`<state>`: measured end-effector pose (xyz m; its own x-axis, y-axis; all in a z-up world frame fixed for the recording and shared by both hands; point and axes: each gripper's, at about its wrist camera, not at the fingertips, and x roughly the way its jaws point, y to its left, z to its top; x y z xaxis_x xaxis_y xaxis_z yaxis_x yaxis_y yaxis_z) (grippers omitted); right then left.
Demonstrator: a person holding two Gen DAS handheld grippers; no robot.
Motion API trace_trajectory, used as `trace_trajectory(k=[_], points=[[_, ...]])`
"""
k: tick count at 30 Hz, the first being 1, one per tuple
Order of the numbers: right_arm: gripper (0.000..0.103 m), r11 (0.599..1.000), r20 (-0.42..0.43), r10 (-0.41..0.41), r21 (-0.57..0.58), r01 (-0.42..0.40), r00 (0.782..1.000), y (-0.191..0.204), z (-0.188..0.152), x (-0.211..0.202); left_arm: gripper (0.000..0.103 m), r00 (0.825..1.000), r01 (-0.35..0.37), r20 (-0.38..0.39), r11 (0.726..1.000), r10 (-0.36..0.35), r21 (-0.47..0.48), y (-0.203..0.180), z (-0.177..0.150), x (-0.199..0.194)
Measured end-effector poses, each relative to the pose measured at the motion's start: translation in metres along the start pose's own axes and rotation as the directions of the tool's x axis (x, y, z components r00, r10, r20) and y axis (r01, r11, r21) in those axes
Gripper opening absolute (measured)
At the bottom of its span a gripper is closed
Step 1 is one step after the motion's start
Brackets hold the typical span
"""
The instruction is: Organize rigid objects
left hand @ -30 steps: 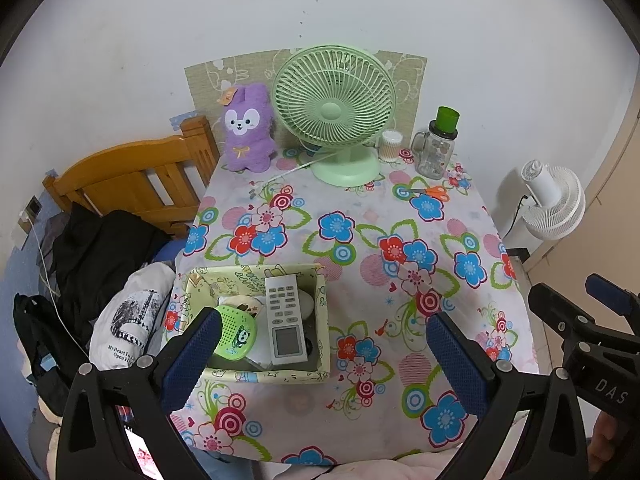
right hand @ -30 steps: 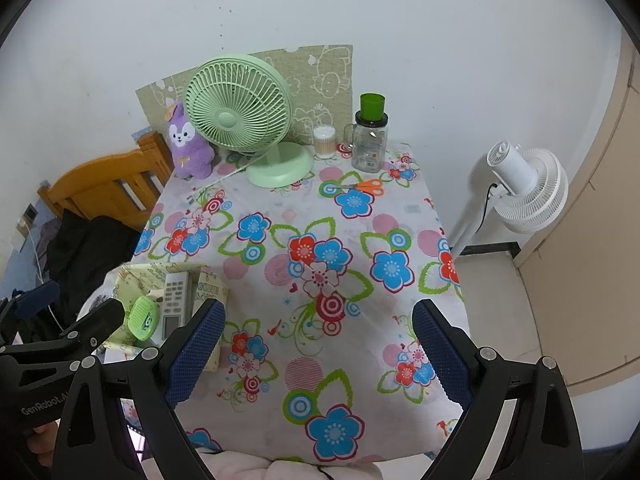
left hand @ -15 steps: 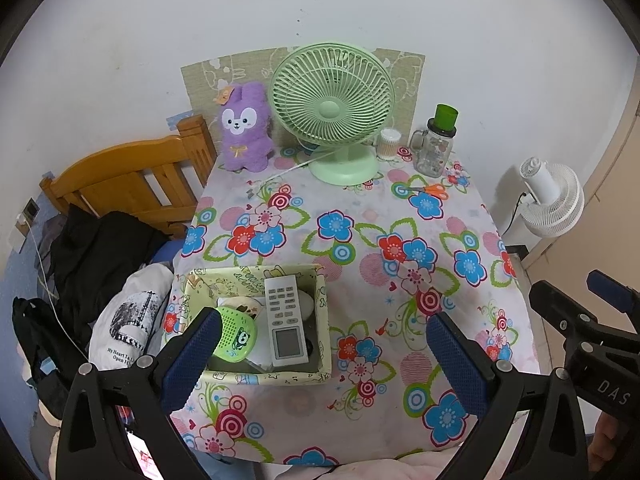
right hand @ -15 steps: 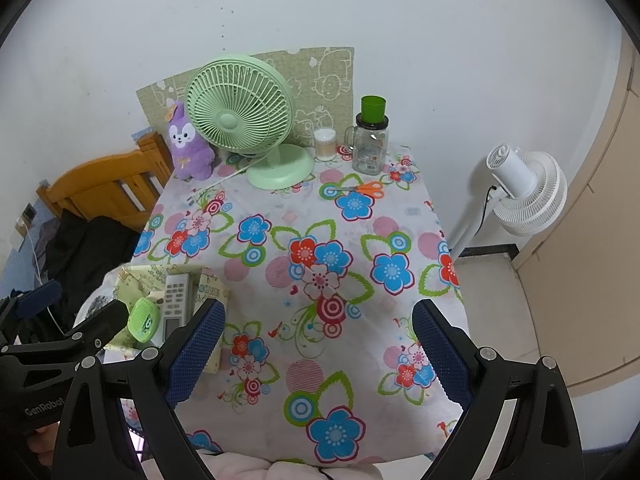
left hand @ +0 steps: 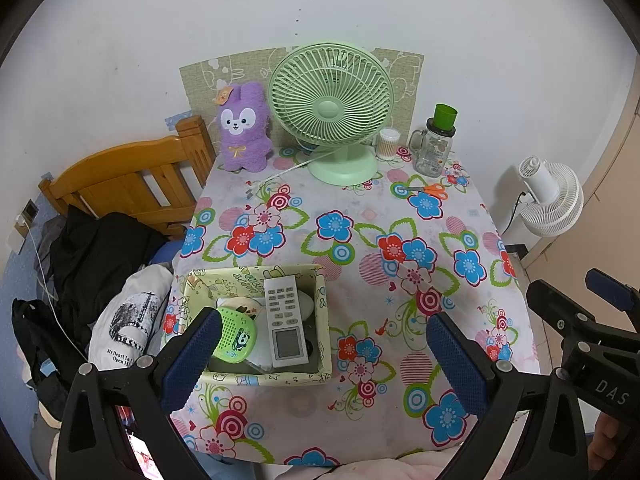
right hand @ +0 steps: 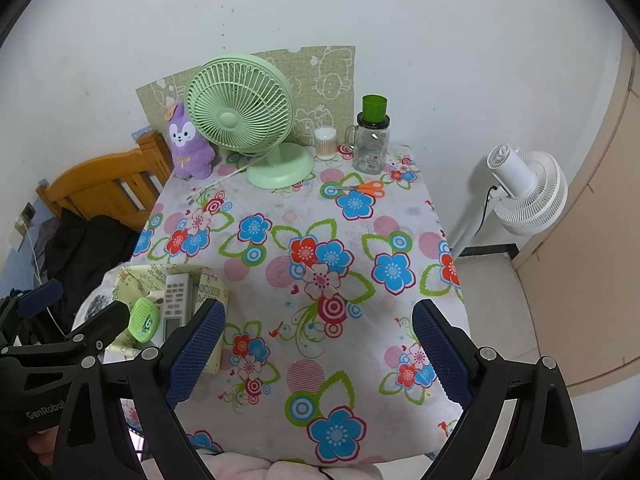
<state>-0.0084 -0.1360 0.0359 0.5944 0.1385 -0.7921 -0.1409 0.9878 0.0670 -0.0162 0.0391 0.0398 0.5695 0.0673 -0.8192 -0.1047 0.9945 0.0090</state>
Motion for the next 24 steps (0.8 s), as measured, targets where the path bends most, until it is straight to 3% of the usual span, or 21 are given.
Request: trace_trajectory(k=[24], points=[[0.096, 1.000, -0.008, 0.003, 0.007, -0.003, 1.000, 0.0010, 0.0003, 0.0023, 0.103, 1.000, -0.003, -0.006, 1.000, 0.003, 0.005, -0.0008, 0.0007, 0.0028]])
